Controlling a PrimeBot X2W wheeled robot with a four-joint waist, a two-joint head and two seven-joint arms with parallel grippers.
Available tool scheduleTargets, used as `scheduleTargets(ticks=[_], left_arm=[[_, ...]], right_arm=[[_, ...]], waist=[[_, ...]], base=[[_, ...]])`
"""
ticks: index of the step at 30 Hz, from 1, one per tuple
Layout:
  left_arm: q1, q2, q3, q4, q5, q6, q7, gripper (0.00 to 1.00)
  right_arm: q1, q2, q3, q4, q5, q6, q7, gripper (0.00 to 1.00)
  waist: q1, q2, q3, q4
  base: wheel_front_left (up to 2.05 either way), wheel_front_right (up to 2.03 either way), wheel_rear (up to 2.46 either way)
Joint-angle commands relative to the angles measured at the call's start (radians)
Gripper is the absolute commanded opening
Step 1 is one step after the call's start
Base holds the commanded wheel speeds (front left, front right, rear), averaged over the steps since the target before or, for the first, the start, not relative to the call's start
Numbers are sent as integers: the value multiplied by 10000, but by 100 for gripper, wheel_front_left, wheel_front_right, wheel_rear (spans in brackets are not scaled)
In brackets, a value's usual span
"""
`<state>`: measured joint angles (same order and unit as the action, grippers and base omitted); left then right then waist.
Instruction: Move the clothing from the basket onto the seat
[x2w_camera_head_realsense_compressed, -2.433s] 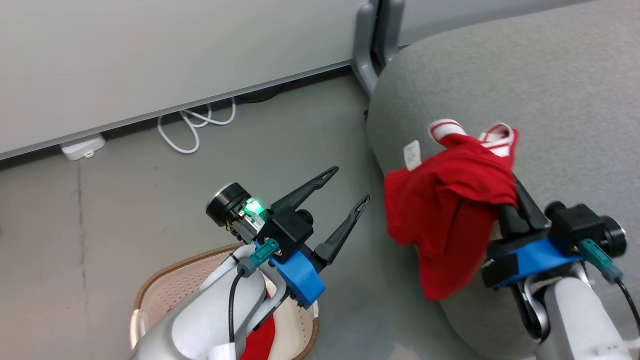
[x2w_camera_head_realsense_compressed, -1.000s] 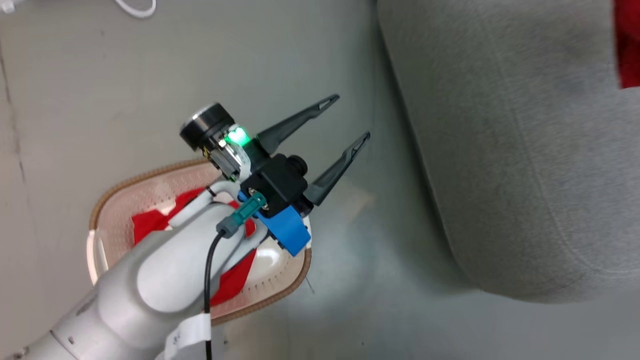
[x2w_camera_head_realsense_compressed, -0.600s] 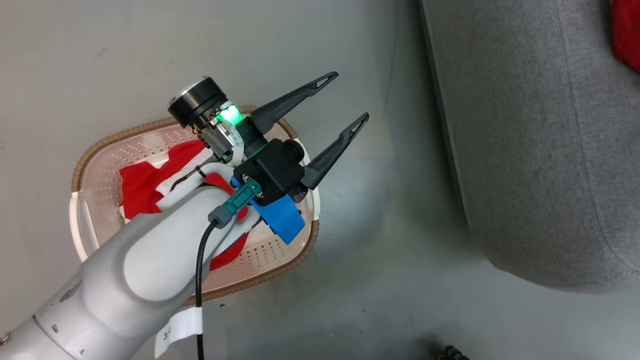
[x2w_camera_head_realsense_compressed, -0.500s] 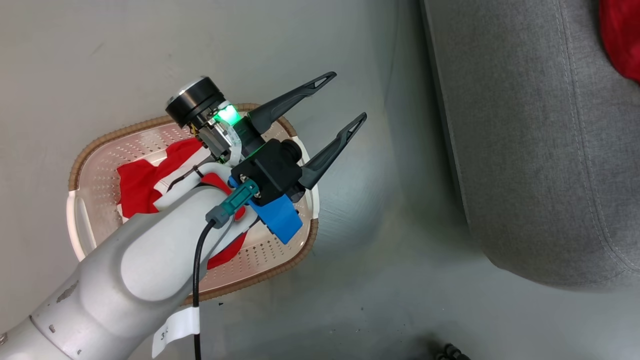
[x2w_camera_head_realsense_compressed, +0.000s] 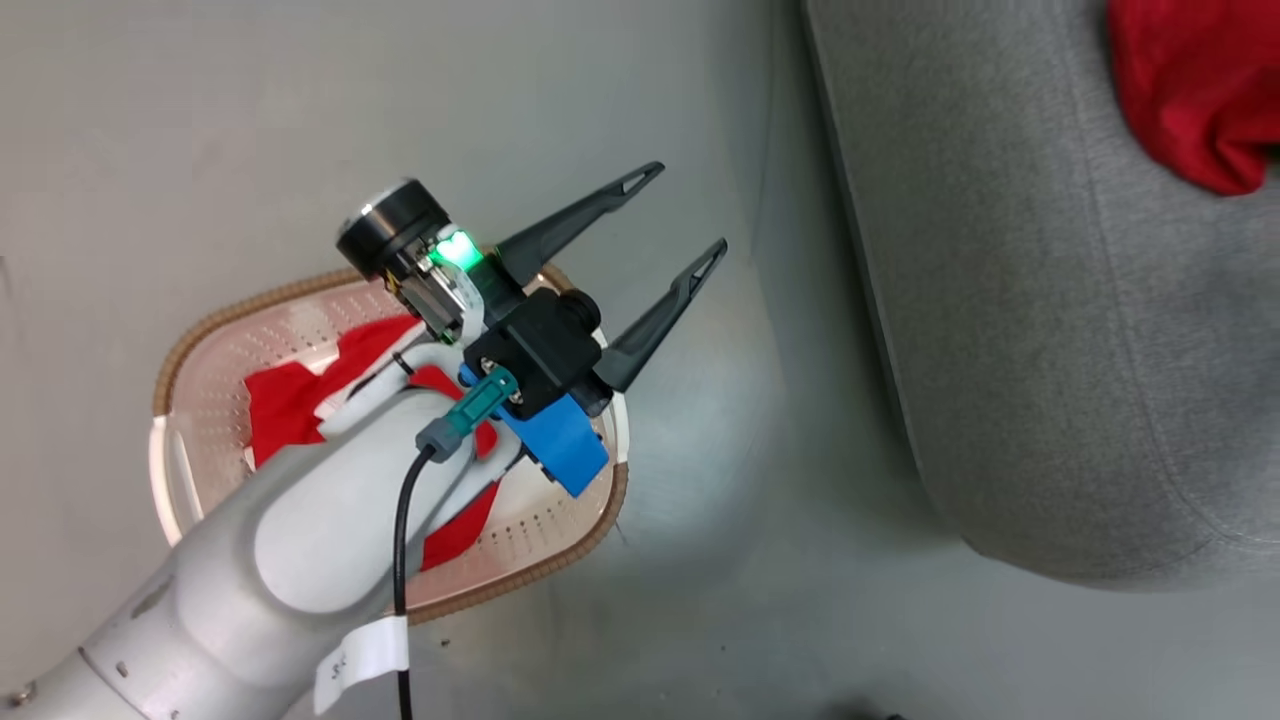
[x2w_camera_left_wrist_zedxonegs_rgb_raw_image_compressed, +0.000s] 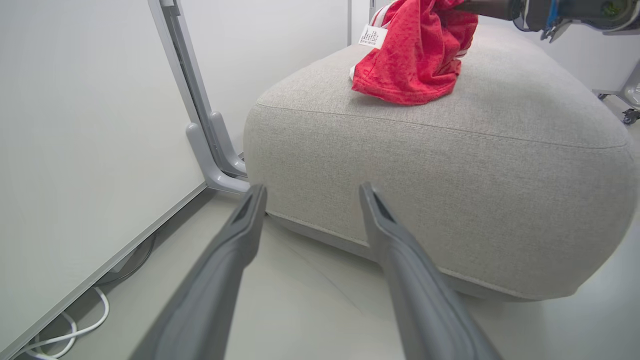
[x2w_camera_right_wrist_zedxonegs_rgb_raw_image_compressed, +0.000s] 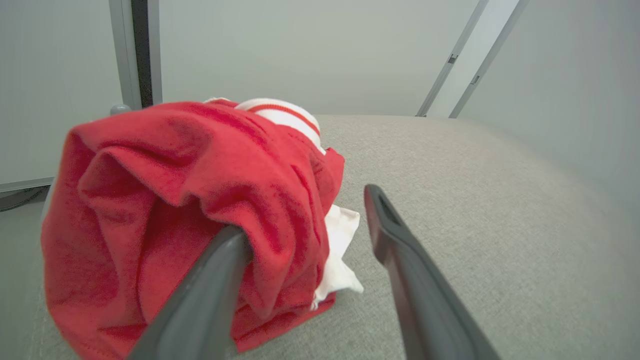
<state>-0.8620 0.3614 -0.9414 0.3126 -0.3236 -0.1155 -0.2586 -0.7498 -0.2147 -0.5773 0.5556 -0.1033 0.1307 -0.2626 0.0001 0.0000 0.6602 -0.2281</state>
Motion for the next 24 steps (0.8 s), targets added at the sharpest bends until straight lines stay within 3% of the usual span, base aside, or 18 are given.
scheduleTargets(ticks=[1,13,24], left_arm=[[151,-59,83,47,-45,62,-54,100],[1728,-492,1275,-20,-433,484,-78,100],[3681,-753,3607,-87,-377,775,-71,100]], right_arm=[[340,53,71,-103,-9,1,-35,100],[2965,576,1621,-2174,477,1,-35,100],[4384,1123,4014,-3632,1116,1,-35,100]], waist=[[-1,0,-423,-20],[-1,0,-2677,143],[-1,0,-4408,987]], base=[[0,0,0],[0,0,0],[0,0,0]])
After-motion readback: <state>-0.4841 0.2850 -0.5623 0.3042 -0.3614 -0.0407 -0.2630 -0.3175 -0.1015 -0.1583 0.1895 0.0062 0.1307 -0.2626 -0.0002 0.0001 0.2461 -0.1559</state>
